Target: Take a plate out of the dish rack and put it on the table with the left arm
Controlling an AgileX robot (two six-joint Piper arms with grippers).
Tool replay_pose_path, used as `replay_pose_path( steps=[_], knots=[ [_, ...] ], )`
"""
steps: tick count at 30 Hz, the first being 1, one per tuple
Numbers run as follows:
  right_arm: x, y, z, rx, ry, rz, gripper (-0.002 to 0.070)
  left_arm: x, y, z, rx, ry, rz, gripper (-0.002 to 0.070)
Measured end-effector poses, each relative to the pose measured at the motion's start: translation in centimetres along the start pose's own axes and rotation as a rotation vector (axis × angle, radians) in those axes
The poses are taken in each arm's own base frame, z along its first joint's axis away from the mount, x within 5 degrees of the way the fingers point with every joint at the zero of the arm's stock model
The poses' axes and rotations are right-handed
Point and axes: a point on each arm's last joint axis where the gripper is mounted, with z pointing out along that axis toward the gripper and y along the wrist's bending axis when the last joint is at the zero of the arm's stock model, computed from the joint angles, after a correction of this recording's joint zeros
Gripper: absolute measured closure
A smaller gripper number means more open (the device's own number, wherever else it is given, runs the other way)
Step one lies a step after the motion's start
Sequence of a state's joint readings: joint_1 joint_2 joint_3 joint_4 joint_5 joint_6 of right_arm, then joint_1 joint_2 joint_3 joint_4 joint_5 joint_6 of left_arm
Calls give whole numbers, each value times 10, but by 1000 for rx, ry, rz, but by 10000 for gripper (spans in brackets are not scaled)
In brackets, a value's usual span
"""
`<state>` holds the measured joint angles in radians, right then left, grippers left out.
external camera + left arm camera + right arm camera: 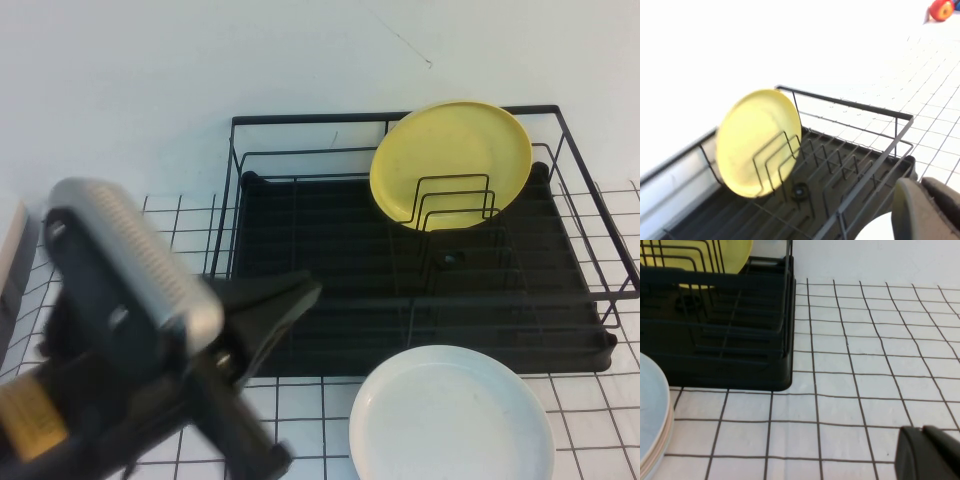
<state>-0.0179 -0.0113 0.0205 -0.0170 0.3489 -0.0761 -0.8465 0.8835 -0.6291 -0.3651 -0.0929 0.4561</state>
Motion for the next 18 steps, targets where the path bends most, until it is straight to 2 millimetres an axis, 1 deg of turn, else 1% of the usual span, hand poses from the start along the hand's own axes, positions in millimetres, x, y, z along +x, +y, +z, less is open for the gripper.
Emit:
replay_pose_path(
  steps=[3, 5, 7, 10, 14, 18],
  knots=[
    [0, 0, 0, 0, 0, 0, 679, 5, 2, -22, -12, -35, 50, 677],
    [0, 0, 0, 0, 0, 0, 679, 16, 4, -40, -38, -48, 60, 677],
    [0, 0, 0, 0, 0, 0, 679, 32, 9, -57, -88, -60, 46, 677],
    [0, 0, 0, 0, 0, 0, 679, 62, 14, -77, -175, -47, 23, 677],
    [0, 0, 0, 0, 0, 0, 679, 98, 20, -96, -317, -36, -9, 677],
    [0, 0, 0, 0, 0, 0, 679, 127, 23, -112, -466, -63, -95, 677]
  ],
)
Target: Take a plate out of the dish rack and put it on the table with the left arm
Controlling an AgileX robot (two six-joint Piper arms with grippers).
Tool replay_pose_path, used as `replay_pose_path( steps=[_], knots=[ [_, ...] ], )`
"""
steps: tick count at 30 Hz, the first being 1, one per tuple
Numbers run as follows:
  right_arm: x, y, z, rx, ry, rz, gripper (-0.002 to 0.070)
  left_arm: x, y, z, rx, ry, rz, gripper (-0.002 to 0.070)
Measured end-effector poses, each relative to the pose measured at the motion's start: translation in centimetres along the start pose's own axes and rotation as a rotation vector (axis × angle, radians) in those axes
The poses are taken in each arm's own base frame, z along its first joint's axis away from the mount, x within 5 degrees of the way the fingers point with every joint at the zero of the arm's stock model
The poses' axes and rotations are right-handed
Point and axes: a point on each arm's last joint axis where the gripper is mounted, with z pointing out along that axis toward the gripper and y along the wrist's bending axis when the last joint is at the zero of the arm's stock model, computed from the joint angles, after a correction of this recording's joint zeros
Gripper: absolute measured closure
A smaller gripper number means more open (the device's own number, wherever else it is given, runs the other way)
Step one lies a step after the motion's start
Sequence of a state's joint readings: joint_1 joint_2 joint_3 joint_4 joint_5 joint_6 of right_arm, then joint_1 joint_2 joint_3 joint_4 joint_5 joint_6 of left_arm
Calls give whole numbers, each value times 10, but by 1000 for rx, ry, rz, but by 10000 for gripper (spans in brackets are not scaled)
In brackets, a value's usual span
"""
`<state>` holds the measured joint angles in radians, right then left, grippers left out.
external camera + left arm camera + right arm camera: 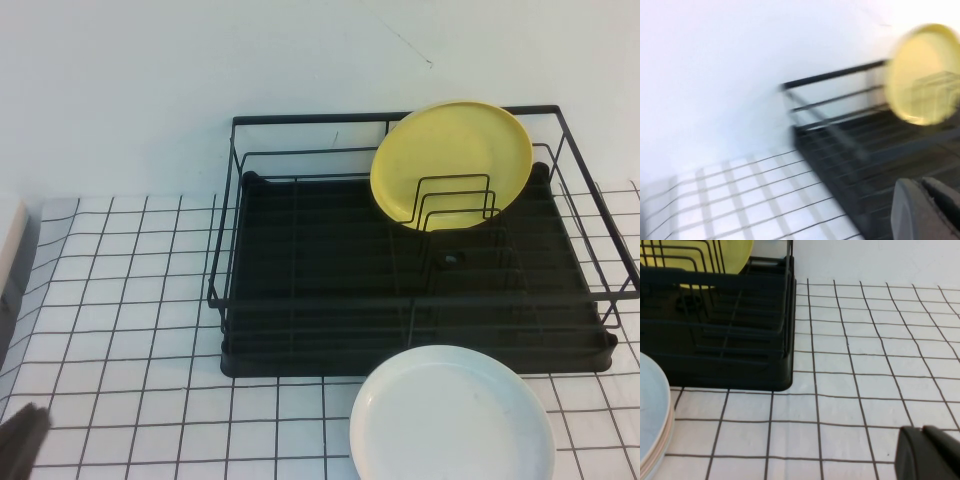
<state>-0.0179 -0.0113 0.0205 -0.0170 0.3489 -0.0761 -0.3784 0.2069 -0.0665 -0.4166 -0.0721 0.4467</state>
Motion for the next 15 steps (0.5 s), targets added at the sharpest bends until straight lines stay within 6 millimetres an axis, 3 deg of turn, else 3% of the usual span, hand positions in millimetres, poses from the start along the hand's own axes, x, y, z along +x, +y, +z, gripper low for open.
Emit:
replay_pose_path(
  steps=[4, 8, 15],
  knots=[
    [0, 0, 0, 0, 0, 0, 679, 19, 8, -8, -130, -25, -94, 677],
    [0, 0, 0, 0, 0, 0, 679, 23, 10, -15, -184, -55, -128, 677],
    [0, 0, 0, 0, 0, 0, 679, 47, -2, -18, -78, 204, -66, 677]
  ],
)
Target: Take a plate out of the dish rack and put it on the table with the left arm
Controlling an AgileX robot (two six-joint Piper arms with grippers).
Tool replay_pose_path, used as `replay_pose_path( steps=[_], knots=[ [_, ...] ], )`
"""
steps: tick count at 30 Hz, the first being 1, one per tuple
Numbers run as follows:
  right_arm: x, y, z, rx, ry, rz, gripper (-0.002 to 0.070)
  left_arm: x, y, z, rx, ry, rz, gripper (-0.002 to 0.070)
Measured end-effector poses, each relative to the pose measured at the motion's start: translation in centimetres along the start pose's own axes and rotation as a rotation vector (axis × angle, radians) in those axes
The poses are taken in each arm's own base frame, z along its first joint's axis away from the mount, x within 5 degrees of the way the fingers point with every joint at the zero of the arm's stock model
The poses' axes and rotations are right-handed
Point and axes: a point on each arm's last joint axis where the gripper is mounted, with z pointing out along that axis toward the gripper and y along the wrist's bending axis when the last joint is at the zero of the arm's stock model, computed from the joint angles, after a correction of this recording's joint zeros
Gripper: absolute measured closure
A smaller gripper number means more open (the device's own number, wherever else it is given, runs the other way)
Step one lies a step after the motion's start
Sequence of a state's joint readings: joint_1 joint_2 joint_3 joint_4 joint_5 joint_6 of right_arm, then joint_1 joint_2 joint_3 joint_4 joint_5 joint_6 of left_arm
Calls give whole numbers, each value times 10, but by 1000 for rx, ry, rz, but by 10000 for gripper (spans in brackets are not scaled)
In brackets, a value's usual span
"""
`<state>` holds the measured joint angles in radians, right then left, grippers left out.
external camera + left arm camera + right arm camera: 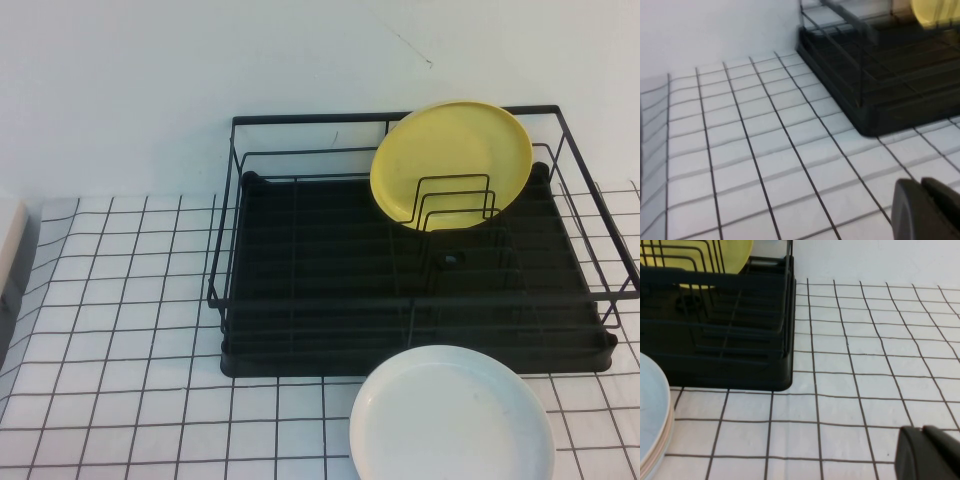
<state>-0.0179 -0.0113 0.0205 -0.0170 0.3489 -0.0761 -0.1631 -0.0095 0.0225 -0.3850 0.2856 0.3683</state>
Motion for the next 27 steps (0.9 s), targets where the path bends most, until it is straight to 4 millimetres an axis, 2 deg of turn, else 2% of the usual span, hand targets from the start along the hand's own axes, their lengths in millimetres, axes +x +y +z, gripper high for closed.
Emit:
replay_pose_path(
  steps=[17, 21, 27],
  knots=[
    [0, 0, 0, 0, 0, 0, 679, 3, -1, -1, 14, 40, 19, 677],
    [0, 0, 0, 0, 0, 0, 679, 3, 5, -1, -70, 40, 87, 677],
    [0, 0, 0, 0, 0, 0, 679, 3, 12, -2, -178, 52, 34, 677]
  ],
)
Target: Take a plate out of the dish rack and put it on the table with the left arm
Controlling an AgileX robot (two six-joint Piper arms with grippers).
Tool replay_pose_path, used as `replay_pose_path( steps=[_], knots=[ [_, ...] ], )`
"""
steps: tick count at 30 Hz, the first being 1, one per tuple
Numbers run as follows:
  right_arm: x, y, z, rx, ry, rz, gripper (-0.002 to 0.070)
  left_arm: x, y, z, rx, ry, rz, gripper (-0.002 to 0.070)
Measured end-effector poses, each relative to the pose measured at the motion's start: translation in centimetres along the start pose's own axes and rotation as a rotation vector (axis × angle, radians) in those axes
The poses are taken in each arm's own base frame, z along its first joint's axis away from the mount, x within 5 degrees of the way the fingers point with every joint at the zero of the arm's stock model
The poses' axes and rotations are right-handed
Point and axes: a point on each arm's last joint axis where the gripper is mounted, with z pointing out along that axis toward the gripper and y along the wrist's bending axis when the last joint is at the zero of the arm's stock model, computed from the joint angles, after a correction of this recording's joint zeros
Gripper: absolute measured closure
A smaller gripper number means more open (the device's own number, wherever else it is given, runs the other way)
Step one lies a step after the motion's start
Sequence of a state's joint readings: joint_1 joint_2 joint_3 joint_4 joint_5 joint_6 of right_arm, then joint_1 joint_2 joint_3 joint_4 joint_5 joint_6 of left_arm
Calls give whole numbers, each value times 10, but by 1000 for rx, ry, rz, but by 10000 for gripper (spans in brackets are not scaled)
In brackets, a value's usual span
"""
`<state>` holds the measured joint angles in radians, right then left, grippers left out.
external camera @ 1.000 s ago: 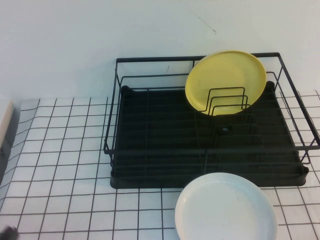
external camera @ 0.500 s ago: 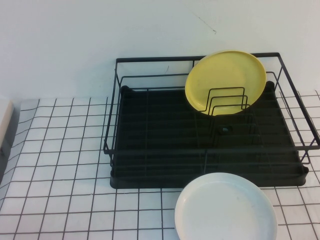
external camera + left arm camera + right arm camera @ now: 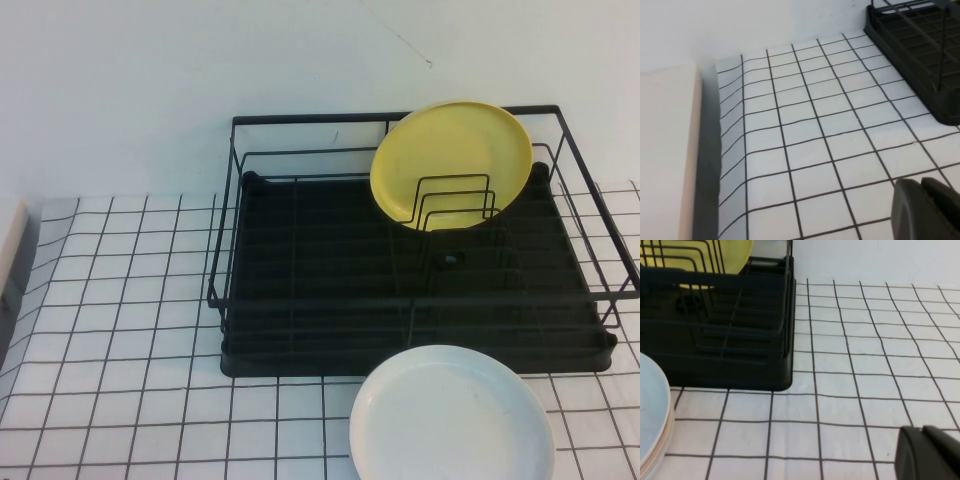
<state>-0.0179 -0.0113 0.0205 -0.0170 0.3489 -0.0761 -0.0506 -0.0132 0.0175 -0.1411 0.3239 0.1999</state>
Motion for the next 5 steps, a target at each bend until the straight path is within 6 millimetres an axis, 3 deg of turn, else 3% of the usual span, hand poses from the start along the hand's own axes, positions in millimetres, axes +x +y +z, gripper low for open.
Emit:
replay_pose_path(
  steps=[5],
  knots=[
    [0, 0, 0, 0, 0, 0, 679, 0, 1, 0, -14, 3, 15, 677]
  ],
)
